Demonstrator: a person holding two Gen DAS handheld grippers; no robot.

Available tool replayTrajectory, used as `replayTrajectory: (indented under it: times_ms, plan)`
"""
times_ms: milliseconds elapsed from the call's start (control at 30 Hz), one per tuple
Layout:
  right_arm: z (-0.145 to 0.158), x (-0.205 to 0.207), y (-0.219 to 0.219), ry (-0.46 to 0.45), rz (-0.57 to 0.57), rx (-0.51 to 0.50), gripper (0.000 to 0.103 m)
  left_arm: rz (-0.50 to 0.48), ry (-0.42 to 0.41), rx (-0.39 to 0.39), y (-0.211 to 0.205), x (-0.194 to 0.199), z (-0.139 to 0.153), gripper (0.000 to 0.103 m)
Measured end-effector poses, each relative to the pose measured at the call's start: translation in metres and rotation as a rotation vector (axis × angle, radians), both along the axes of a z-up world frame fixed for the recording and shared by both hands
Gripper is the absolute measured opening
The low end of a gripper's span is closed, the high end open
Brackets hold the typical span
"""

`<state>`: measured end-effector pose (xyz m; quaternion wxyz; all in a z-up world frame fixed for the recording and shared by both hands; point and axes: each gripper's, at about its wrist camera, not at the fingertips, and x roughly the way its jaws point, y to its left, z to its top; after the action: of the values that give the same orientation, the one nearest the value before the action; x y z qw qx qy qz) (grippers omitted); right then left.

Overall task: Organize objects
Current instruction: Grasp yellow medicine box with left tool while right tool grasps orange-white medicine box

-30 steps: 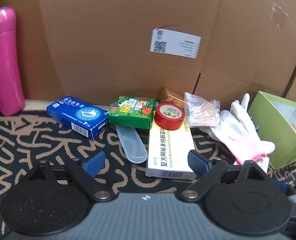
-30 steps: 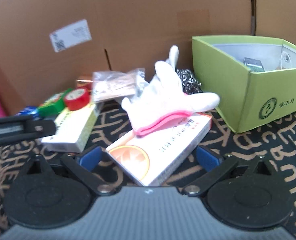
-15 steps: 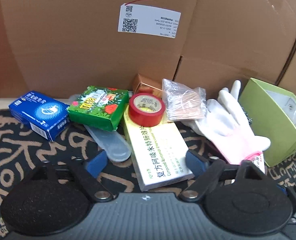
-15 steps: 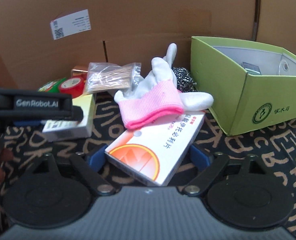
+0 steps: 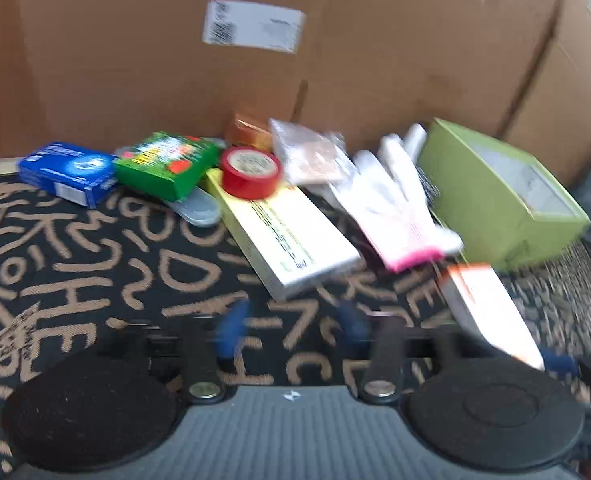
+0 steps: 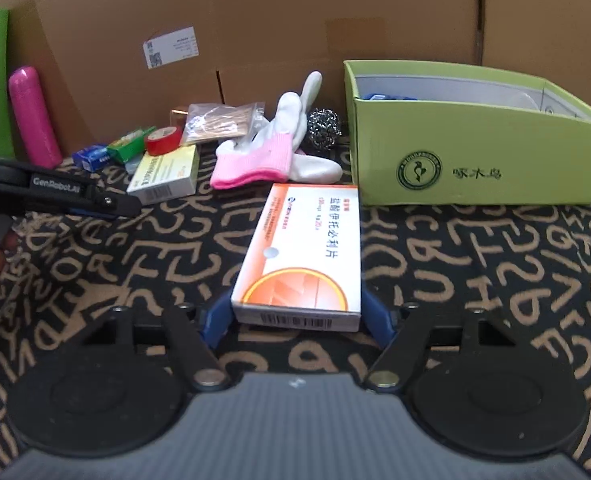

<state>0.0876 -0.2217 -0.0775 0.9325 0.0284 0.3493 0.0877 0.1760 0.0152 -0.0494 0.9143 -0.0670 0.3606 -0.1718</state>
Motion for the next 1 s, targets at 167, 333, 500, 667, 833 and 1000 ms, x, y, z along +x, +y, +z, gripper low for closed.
replayTrajectory:
  times_ms: [167,333,500,667,833,1000]
  plan:
    - [0.005,0.006,0.001,-0.017,-0.002,0.03,0.082,0.173,0.006,0.025,-0.019,0.03,0.011,0.085]
    - [-0.001,0.011,0.004,-0.018,-0.004,0.035,0.082,0.192,0.028,0.095,-0.045,0.063,-0.004,0.094]
    - [-0.005,0.016,0.009,-0.037,0.002,-0.015,0.069,0.108,-0.056,0.215,-0.049,0.049,-0.01,0.075]
    - [-0.004,0.003,0.005,-0.033,0.079,0.001,0.069,-0.064,-0.003,0.145,-0.027,0.001,-0.003,0.074]
    - [0.0,-0.024,-0.003,-0.018,0.149,-0.035,0.07,-0.181,0.018,0.175,-0.01,-0.063,-0.001,0.074]
    - [0.003,-0.019,0.001,-0.01,0.124,-0.038,0.073,-0.103,-0.004,0.259,-0.022,-0.057,-0.006,0.082]
